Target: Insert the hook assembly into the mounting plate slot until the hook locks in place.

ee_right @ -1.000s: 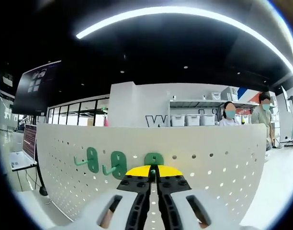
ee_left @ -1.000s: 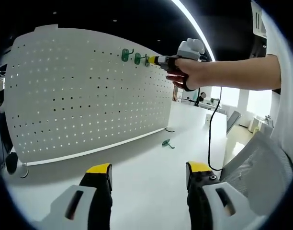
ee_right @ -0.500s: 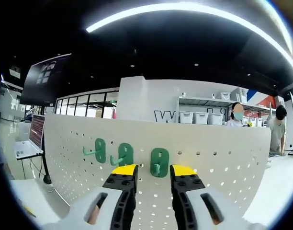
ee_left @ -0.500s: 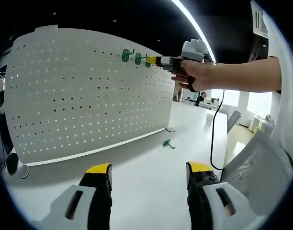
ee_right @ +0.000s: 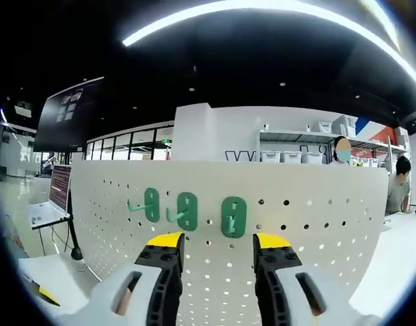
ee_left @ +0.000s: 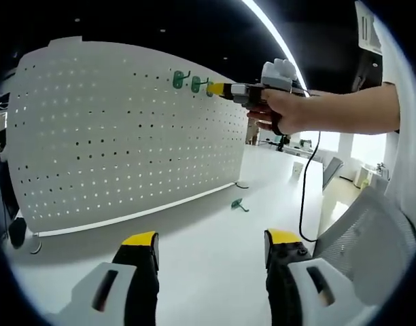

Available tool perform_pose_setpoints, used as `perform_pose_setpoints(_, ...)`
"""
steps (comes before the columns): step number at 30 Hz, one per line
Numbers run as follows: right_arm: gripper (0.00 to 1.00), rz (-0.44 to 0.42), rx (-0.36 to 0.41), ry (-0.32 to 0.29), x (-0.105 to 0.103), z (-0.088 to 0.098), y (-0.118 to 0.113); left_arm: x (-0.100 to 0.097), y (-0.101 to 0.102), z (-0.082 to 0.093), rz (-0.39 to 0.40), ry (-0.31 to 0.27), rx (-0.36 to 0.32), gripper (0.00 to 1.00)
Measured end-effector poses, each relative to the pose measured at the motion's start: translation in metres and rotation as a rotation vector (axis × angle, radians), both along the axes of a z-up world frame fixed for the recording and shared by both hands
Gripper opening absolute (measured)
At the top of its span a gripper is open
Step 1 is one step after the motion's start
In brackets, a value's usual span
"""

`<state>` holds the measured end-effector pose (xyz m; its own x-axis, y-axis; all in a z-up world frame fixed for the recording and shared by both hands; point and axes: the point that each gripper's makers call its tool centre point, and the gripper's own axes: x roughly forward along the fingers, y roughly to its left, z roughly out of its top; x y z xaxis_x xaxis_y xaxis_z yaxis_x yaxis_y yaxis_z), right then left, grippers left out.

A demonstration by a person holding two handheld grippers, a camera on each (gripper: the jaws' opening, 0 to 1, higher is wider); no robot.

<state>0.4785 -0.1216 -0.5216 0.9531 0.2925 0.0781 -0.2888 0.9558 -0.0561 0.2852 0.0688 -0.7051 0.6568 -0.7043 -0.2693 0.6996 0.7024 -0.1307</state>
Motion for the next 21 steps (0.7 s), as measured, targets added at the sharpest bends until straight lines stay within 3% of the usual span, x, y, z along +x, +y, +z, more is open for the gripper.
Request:
perform_pose_setpoints(5, 0.40, 0.107, 0.073, 0.017, -0.011, -0.004, 0.004, 0.000, 0.000, 0.000, 0.002, 0.001, -0.004, 0.65)
perform_pose_setpoints(12, 0.42, 0.203, 0.103, 0.037, -0.022, -0.011, 0.014, 0.000, 0.001, 0.001, 0.004, 0.002, -0.007, 0.64)
perform_pose_setpoints(21, 0.40, 0.231, 0.058, 0.037, -0.032, -0.015, 0.017, 0.001, 0.001, 0.002, 0.008, 0.001, -0.011, 0.65)
